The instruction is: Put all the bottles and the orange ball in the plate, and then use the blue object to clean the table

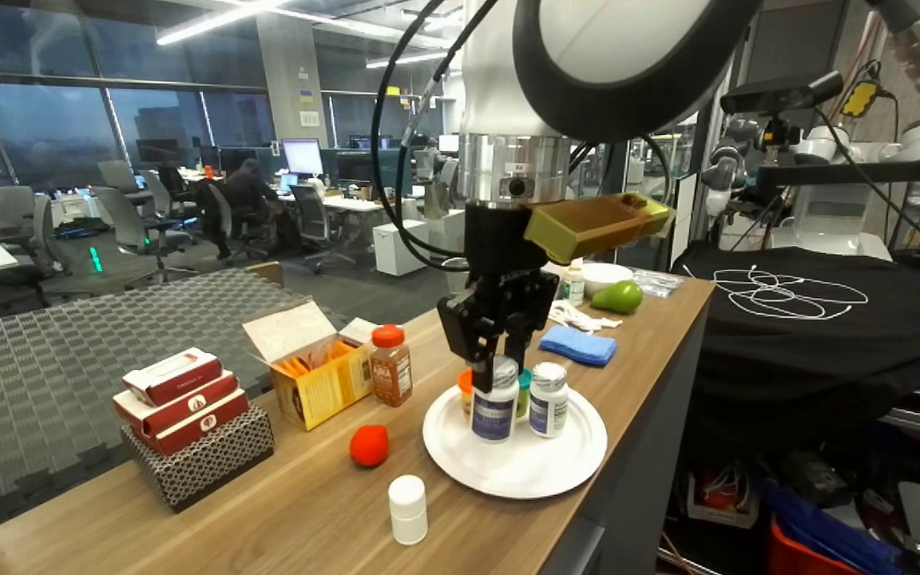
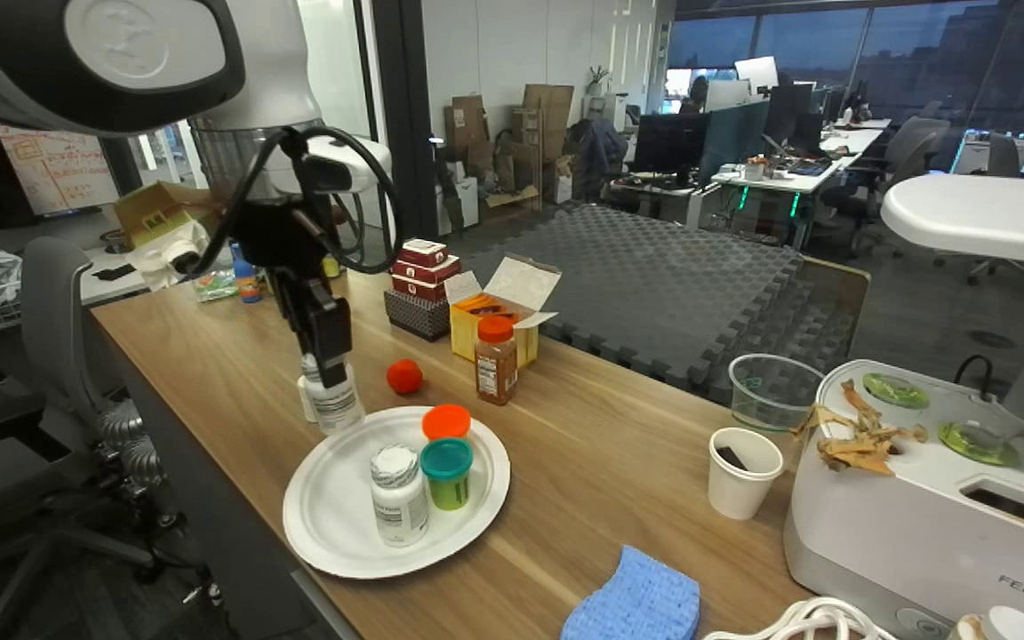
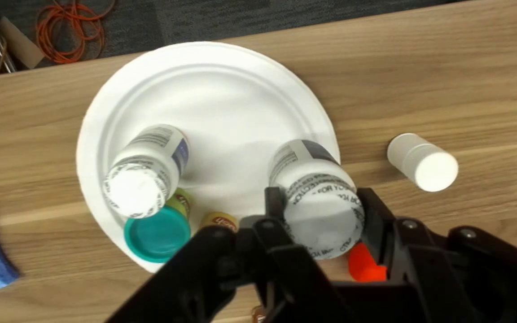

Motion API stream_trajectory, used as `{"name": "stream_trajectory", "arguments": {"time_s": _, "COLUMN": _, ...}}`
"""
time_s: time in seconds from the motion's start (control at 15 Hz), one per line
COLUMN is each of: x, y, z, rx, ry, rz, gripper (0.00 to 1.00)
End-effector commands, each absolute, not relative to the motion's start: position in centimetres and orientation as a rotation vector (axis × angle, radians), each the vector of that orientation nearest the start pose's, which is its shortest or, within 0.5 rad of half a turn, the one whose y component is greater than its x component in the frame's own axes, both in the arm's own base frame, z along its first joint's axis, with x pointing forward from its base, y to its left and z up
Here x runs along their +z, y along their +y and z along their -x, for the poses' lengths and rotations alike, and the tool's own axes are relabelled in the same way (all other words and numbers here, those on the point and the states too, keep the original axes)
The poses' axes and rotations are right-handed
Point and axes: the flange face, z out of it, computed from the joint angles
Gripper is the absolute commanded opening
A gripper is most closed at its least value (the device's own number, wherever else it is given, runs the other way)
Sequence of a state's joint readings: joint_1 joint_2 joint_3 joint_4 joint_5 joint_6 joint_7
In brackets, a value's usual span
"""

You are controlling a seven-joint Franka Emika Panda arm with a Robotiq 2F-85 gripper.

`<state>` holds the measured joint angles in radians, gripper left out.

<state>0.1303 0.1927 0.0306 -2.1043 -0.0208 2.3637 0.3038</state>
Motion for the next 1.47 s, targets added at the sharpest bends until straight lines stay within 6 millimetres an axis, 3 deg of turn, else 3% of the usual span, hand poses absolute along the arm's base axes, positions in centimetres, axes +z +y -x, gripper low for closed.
{"name": "stream_trajectory", "arguments": {"time_s": 0.0, "x": 33.0, "y": 7.5, "z": -57.2, "rx": -0.095, "ry": 0.272, "rz": 3.17, "gripper": 0.19}}
{"name": "stream_trajectory", "arguments": {"time_s": 0.6, "x": 29.0, "y": 6.5, "z": -55.8, "rx": -0.003, "ry": 0.28, "rz": 3.222, "gripper": 0.19}}
{"name": "stream_trajectory", "arguments": {"time_s": 1.07, "x": 28.0, "y": 6.4, "z": -55.1, "rx": 0.01, "ry": 0.273, "rz": 3.225, "gripper": 0.19}}
{"name": "stream_trajectory", "arguments": {"time_s": 1.13, "x": 28.0, "y": 6.4, "z": -55.1, "rx": 0.003, "ry": 0.268, "rz": 3.232, "gripper": 0.69}}
{"name": "stream_trajectory", "arguments": {"time_s": 1.27, "x": 28.1, "y": 6.3, "z": -55.1, "rx": 0.002, "ry": 0.267, "rz": 3.234, "gripper": 0.75}}
{"name": "stream_trajectory", "arguments": {"time_s": 1.4, "x": 28.8, "y": 6.0, "z": -55.1, "rx": -0.019, "ry": 0.29, "rz": 3.23, "gripper": 0.91}}
